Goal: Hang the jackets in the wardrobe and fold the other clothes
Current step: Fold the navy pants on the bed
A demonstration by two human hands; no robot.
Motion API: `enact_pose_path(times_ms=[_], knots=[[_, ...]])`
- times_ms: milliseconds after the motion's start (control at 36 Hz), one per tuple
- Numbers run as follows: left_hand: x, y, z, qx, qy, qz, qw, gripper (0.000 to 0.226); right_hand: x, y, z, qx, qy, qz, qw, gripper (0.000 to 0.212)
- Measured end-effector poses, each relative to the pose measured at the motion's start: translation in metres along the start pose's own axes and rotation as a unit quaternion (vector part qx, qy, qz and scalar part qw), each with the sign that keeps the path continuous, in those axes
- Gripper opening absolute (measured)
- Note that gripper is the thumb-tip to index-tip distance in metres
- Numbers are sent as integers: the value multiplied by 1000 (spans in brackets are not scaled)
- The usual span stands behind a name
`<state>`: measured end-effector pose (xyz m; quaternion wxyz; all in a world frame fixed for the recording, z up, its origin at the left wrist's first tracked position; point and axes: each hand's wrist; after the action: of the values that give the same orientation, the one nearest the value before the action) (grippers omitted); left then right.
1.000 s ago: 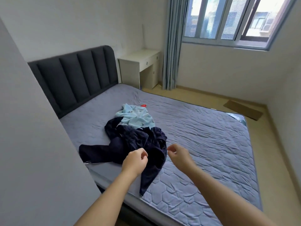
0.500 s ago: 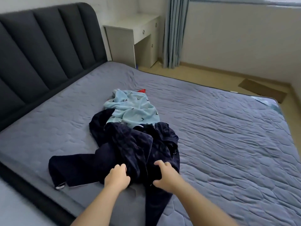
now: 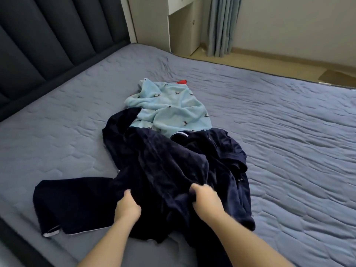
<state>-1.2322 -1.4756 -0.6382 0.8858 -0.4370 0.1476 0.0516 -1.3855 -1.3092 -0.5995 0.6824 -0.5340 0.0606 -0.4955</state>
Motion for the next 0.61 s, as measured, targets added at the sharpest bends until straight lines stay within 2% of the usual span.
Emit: enact_pose_path(times_ms=[28, 83, 139, 167, 222, 306, 361, 500, 611], knots=[[2, 1, -1, -20, 4, -24, 1000, 49, 3, -10, -4, -23, 30, -84, 996, 25], [4, -1, 3, -25, 9, -41, 999, 29, 10, -41, -15, -89, 85, -262, 957, 28], [1, -9, 9, -21, 18, -57, 998, 30, 22, -86, -31, -172, 101, -395, 897, 29], [-1, -14, 11, -21, 22, -65, 997, 38, 26, -110, -39, -206, 84, -423, 878, 27], [-8, -26, 14, -16, 28, -64, 997, 59, 32, -150, -52, -223, 20, -377, 898, 28], [-13, -35, 11, -5, 30, -29, 999, 85, 29, -167, -55, -133, -6, -296, 946, 83], [-13, -35, 8, -1, 21, -20, 1000, 97, 24, -151, -48, -82, -9, -277, 957, 102], [-6, -24, -11, 11, 6, 12, 1000, 124, 0, -73, -35, 48, -33, -103, 993, 105], [1, -8, -22, 52, 34, -6, 998, 128, -16, -31, -26, 170, -34, 28, 985, 102]])
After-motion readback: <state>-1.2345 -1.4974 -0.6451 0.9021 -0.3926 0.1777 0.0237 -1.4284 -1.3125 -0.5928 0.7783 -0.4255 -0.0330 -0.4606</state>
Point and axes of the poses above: each hand's wrist, its own z-axis away from the middle knuckle, its own y-axis out of the palm, x = y × z, and after that the axes turned 3 degrees about x, right-handed
